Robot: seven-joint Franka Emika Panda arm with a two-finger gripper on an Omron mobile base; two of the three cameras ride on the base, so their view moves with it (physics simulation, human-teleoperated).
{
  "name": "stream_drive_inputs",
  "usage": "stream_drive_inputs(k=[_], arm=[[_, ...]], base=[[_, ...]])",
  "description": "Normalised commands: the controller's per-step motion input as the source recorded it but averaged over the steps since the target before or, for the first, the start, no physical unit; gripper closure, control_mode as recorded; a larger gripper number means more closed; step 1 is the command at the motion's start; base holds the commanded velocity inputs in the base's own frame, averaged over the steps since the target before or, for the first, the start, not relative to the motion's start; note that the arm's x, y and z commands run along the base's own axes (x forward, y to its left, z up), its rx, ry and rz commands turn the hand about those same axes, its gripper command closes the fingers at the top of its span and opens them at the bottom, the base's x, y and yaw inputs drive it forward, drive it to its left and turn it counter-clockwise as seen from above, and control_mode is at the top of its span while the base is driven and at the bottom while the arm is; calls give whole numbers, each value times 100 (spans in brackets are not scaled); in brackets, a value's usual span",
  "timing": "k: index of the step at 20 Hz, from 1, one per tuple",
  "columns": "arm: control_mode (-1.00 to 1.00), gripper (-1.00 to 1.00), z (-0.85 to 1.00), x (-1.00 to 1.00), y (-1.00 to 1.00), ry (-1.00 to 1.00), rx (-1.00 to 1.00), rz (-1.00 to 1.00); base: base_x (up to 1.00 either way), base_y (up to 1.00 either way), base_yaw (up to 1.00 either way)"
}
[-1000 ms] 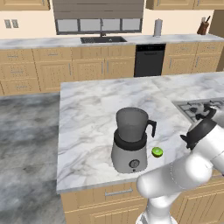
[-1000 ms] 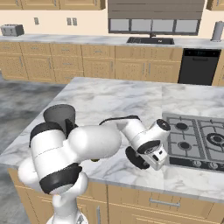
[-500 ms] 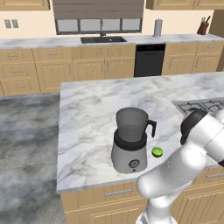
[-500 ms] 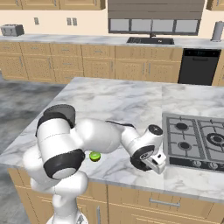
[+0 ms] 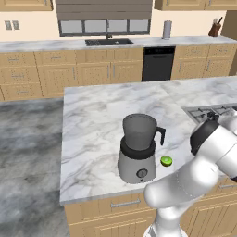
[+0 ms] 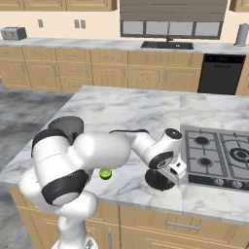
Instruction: Open the blender lid, put the kiwi in the blender, close the lid, and start the blender.
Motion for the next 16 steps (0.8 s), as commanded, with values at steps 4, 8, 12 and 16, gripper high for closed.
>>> stream_drive_inputs(k=[4,8,12,16], arm=[[-100,-100,87,-14,26,-4,-3,0],[-100,-100,25,-46,93,0,-2,13],[-100,-100,-1,-52,96,0,-2,38],[-100,-100,-10,-34,57,-9,0,57]], base=[[0,0,0],[0,0,0],[0,0,0],[0,0,0]])
